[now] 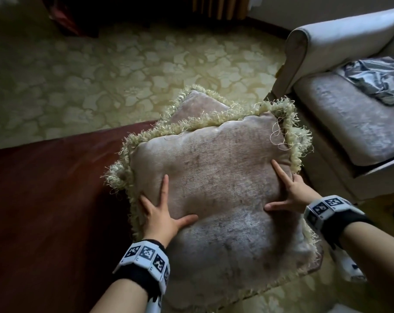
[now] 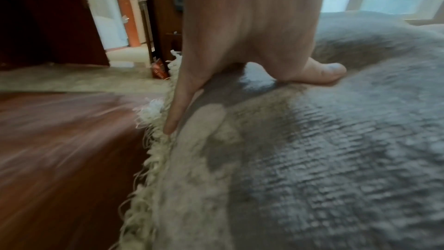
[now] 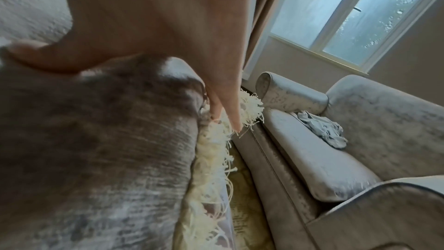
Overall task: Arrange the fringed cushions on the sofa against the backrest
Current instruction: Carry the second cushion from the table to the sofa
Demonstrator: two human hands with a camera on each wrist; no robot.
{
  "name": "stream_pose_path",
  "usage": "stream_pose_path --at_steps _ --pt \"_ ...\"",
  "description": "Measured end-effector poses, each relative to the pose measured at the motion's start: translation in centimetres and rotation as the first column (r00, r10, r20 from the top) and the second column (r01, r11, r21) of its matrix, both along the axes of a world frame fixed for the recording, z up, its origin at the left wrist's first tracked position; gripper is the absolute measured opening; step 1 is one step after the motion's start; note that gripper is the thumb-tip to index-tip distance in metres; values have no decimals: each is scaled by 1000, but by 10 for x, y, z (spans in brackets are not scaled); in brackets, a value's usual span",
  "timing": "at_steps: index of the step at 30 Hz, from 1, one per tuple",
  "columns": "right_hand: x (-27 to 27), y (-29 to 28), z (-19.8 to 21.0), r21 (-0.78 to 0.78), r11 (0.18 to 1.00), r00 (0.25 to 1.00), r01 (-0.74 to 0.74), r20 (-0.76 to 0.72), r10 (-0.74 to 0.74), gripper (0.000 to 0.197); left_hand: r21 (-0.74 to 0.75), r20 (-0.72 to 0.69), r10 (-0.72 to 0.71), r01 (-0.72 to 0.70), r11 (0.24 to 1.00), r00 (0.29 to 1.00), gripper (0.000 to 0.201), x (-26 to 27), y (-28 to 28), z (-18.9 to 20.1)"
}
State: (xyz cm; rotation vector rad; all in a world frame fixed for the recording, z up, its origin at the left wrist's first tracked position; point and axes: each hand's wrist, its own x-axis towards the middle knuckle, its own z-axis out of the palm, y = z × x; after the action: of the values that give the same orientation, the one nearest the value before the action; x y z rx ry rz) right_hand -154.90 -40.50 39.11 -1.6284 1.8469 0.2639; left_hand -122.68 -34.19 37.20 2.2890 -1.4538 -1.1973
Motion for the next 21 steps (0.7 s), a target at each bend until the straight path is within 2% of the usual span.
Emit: stream_pose_path --at_steps 7,12,14,17,21 --pt "1 1 -15 -52 996 987 68 151 -59 132 121 14 -3 1 993 1000 128 15 -11 1" --pt "-2 1 -25 -85 990 984 115 145 -102 133 181 -39 -158 163 970 987 130 41 -9 -1" --pt "-1 2 -26 -86 988 984 127 137 -115 131 193 -24 -184 185 964 983 133 47 -11 -4" --pt "-5 -1 -32 -94 989 981 115 170 -97 133 181 -15 -160 160 970 987 140 45 -18 -9" --pt "-8 -4 -39 -93 988 971 126 215 -103 137 106 -81 -98 106 989 992 142 38 -17 -13"
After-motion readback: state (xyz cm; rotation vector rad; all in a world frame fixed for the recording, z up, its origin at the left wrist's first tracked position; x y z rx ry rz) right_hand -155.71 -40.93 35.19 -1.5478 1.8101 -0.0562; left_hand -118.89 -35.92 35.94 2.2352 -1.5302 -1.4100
